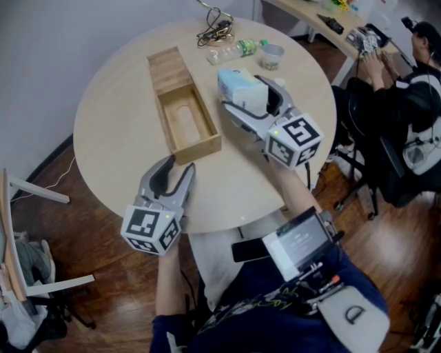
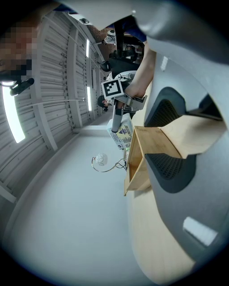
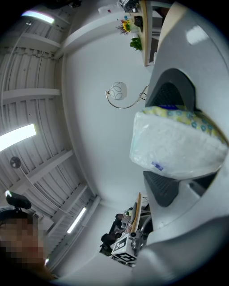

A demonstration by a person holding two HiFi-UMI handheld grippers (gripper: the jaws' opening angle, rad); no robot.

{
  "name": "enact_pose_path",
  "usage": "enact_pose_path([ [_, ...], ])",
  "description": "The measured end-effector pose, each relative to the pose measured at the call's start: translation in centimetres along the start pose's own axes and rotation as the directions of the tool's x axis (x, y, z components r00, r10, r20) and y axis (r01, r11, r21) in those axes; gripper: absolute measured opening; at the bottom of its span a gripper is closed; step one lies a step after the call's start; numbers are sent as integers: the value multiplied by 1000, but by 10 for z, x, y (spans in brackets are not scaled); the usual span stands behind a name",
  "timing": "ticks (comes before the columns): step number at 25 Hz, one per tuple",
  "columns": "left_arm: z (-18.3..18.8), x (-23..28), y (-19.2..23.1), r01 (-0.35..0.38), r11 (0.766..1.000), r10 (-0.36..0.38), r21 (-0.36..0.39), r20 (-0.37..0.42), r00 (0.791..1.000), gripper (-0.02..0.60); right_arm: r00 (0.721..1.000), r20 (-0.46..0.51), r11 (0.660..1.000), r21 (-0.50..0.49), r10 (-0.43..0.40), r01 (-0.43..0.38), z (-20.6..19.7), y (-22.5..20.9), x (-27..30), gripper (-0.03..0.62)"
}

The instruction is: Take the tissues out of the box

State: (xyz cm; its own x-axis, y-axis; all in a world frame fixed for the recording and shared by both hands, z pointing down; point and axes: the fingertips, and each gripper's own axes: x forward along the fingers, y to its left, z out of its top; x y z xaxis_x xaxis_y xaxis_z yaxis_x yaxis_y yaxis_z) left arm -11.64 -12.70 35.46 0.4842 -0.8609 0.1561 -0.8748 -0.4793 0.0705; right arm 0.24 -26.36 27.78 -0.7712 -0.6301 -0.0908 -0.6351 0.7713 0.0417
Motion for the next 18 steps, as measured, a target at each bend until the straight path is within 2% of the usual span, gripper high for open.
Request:
enact_pose_path([
  [18, 0, 2, -1, -1, 1000, 1, -1, 0, 1000, 192, 998, -61, 1000, 6, 7, -7, -21, -8, -7, 417],
])
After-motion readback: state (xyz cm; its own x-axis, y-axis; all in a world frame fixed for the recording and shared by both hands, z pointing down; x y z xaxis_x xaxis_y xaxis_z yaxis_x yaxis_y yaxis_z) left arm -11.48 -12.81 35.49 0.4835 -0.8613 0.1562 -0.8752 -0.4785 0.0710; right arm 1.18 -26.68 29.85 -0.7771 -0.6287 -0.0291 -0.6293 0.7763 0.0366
